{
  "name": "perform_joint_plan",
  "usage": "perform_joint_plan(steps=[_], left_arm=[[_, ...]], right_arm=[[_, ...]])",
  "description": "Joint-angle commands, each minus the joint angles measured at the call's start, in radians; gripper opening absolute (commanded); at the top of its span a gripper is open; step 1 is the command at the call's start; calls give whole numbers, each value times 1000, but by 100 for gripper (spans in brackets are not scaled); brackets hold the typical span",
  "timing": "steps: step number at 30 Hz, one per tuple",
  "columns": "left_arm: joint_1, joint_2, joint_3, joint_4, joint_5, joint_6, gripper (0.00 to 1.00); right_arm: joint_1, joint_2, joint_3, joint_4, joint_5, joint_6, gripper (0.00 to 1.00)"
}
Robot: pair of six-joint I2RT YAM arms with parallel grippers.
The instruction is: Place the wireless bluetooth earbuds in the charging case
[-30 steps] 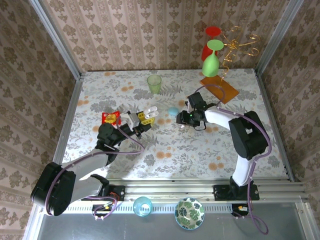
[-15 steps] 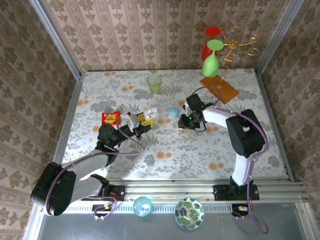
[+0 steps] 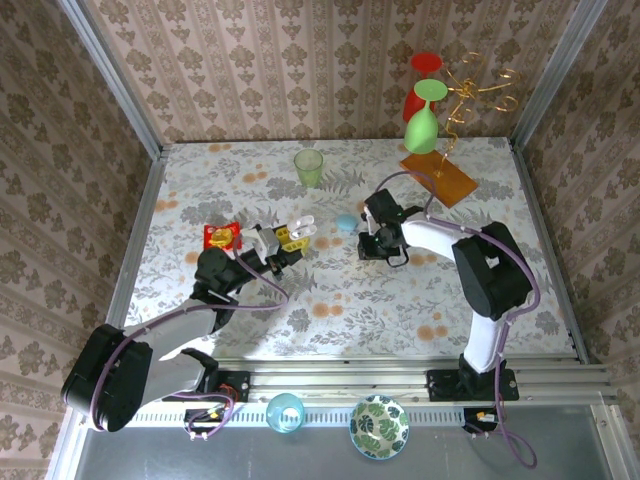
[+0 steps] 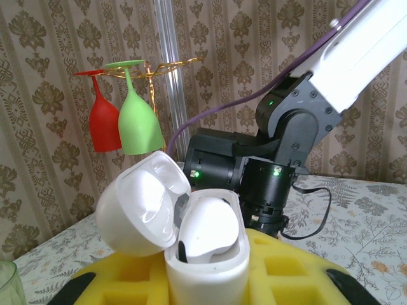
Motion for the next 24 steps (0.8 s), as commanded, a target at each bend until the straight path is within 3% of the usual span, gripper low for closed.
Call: perform_joint_plan(steps=[1, 7, 12, 17, 24], left_arm=[[7, -17, -2, 19, -1, 20, 8], [18, -33, -12, 25, -58, 24, 9], [28, -75, -21, 9, -87, 30, 9], [34, -125, -25, -38, -105, 42, 9], [40, -152, -29, -60, -114, 53, 9]], right_arm=[[48, -54, -10, -94, 235, -68, 16], [150, 14, 23, -195, 572, -105, 16], [213, 93, 68, -251, 712, -111, 17], [260, 97, 79, -256, 702, -117, 23], [284, 40, 46, -184, 515, -115, 39]])
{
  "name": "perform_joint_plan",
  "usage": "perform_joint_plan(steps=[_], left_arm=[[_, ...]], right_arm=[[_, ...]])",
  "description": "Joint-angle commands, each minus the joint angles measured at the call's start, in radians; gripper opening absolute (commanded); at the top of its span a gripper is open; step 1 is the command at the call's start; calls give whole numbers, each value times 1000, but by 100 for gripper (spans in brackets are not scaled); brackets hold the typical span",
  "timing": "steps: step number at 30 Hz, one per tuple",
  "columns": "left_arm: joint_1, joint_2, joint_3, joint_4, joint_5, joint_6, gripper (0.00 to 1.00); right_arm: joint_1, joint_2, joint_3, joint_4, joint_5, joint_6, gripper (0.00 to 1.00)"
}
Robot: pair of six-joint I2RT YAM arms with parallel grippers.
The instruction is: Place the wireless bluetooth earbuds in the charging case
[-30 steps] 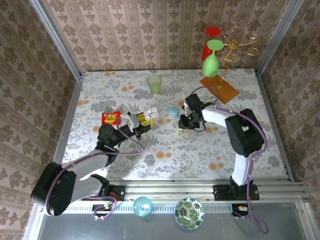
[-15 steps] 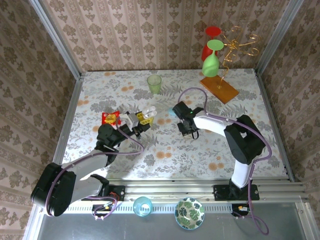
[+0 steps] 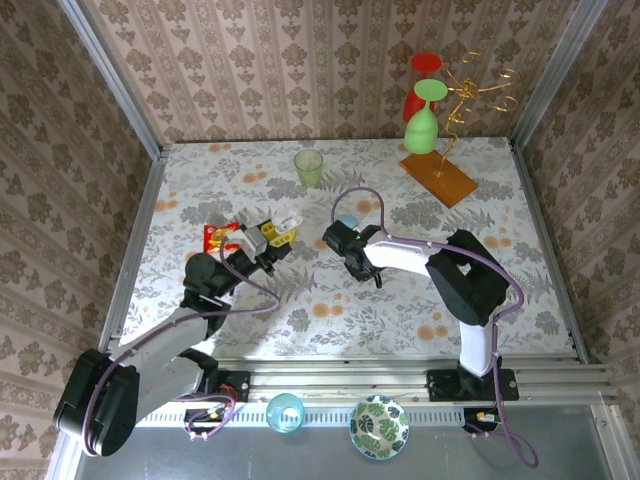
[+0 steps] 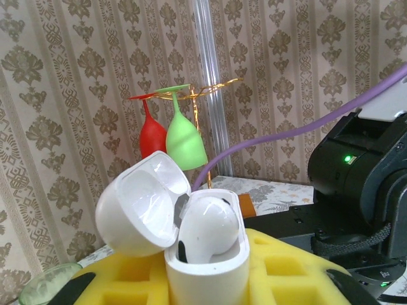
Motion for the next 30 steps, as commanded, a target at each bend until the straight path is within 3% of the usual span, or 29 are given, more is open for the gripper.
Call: perform_joint_plan(steps=[1, 8, 14, 17, 24, 30], left_arm=[[7, -11, -10, 6, -12, 17, 9], [8, -11, -10, 15, -9, 12, 9], [8, -3, -7, 20, -1, 11, 9], [8, 1, -9, 23, 2, 7, 9], [8, 8, -7, 26, 12, 9, 9], [8, 12, -10, 31, 12, 3, 9]], right_arm=[[9, -49, -19, 30, -90, 9, 41], [8, -178, -93, 123, -103, 53, 49], [-55, -315, -226, 219, -102, 317, 57], [-107, -373, -315, 304, -193, 424, 57], [-237, -400, -449, 538, -510, 497, 52], [-283, -375, -498, 592, -569, 525, 43]])
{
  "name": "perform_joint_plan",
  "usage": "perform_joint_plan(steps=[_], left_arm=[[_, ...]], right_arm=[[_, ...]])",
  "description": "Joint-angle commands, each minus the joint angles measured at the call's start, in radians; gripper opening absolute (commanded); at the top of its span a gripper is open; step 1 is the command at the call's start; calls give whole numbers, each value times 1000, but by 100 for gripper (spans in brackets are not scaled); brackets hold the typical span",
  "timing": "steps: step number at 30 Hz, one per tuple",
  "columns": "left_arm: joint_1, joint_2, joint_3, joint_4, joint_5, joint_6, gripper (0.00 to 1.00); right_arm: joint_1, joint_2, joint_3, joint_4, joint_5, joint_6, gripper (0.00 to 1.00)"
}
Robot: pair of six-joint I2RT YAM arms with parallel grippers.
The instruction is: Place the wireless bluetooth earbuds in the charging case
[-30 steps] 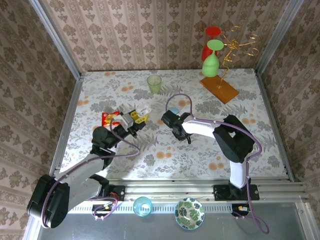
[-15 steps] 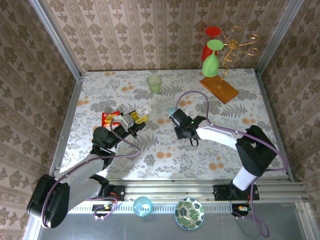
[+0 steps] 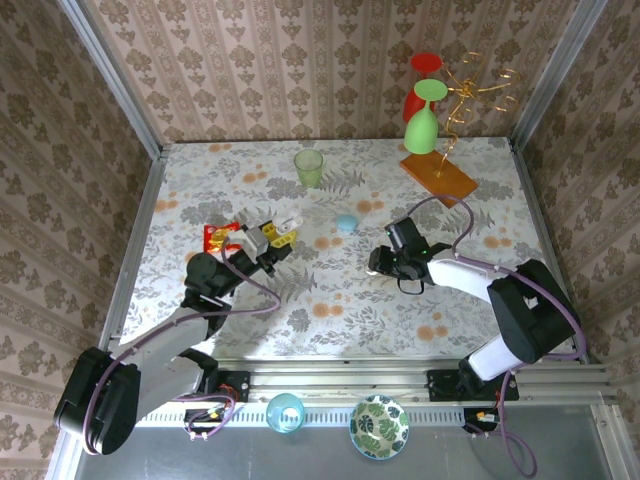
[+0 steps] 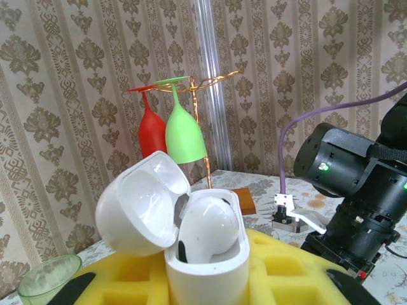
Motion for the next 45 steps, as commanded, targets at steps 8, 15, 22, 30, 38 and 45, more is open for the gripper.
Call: perform_joint_plan(steps=[8, 15, 22, 30, 38, 45], left_arm=[[8, 12, 4, 34, 19, 1, 9], [5, 34, 8, 57, 29, -8, 8], [5, 41, 6, 67, 33, -10, 8], [5, 40, 1, 67, 33, -11, 8], [4, 65, 8, 77, 43, -16, 8], [-1, 111, 31, 79, 83, -47, 8]], right_arm=[[-7, 43, -41, 64, -72, 45, 35], [-7, 56, -52, 71, -81, 41, 33], [-7, 83, -44, 91, -105, 44, 27], [-7, 77, -34, 59, -86, 0, 21], [-7, -21, -24, 4, -37, -127, 19], [-4, -208, -48, 35, -42, -318, 19]])
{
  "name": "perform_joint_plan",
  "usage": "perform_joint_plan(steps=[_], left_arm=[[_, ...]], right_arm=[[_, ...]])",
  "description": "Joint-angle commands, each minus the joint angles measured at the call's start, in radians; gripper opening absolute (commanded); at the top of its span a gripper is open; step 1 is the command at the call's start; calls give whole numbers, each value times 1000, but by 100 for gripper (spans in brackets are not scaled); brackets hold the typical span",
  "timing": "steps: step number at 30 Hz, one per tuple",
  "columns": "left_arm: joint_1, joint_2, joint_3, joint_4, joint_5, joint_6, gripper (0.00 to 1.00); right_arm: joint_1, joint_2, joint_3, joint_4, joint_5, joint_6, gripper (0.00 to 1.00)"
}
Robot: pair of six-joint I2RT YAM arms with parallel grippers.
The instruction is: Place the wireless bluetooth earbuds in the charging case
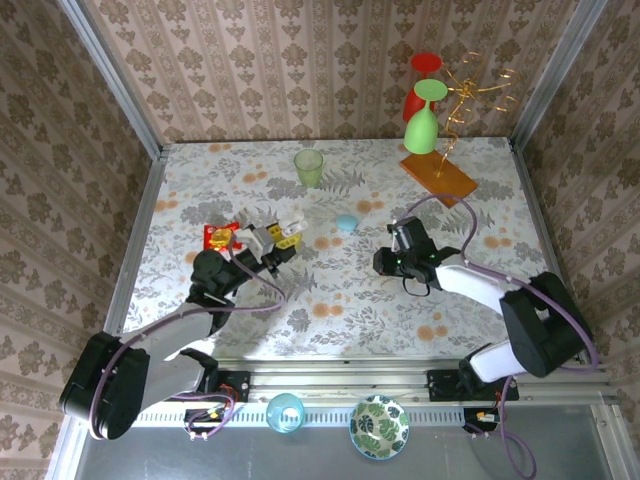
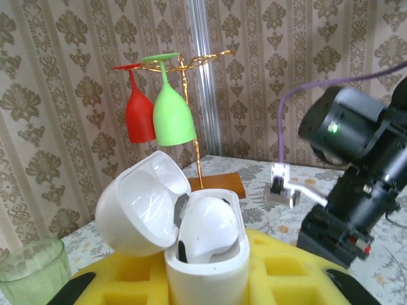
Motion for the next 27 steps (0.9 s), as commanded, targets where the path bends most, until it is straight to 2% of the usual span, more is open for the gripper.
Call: perform_joint_plan(steps=[1, 8, 13, 20, 27], left_arm=[[-2, 30, 38, 52, 52, -47, 8], [-30, 91, 71, 75, 80, -70, 8], [-69, 133, 107, 78, 84, -94, 8], [-101, 207, 142, 108, 129, -137, 8], [-117, 253, 158, 166, 147, -182, 8]], right_arm=[[7, -127, -9, 12, 22, -149, 19], [62, -281, 66, -18, 75, -329, 20], [119, -345, 123, 5, 86, -365, 20], [224, -375, 190, 27, 99, -455, 20], [258, -353, 225, 57, 75, -482, 20]])
